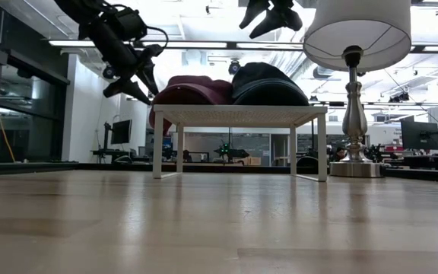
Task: Pick & Place hat
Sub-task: Adjust the stacked red cap on the shelf, then return to Home Position
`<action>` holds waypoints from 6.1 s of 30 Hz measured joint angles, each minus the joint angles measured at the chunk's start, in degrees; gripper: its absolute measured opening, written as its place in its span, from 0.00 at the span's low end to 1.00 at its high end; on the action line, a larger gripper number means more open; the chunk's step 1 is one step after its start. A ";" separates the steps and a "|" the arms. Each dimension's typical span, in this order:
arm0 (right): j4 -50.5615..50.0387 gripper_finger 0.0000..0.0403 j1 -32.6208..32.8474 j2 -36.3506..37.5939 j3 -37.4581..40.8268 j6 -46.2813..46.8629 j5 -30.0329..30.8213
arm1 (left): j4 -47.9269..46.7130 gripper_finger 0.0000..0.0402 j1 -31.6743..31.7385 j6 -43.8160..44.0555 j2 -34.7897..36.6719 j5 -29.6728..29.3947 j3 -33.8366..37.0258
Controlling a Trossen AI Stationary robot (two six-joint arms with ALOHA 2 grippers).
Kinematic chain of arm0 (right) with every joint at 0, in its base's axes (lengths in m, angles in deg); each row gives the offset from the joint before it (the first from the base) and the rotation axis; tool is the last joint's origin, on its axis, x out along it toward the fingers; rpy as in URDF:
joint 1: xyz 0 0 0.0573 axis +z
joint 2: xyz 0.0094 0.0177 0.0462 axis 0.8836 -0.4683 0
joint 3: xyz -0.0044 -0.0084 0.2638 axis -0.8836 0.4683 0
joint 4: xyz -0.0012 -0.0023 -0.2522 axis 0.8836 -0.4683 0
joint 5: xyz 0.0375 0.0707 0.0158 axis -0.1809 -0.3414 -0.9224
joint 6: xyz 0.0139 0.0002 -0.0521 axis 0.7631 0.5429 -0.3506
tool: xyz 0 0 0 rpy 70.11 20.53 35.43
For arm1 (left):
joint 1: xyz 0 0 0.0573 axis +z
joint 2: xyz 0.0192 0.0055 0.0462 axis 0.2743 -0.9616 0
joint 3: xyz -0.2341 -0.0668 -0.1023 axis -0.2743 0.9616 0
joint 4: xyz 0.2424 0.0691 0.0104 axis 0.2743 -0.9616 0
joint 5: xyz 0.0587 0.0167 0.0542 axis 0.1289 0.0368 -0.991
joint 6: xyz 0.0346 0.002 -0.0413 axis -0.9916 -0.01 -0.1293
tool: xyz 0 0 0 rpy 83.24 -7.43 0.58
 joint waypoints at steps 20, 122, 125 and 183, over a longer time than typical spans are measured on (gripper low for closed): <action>0.00 0.47 0.00 0.00 0.00 0.26 -0.09 | -1.52 0.38 0.00 -0.61 3.97 0.26 0.00; 78.58 0.47 15.88 53.76 92.20 24.62 14.88 | 39.71 0.38 -19.93 13.81 48.69 -1.42 50.53; 78.48 0.47 14.38 53.74 92.19 23.22 13.76 | 42.44 0.38 -19.91 14.96 48.68 -1.49 52.78; 61.88 0.47 13.46 53.68 92.17 -11.81 3.58 | 41.79 0.38 -19.85 0.96 48.62 -4.55 58.58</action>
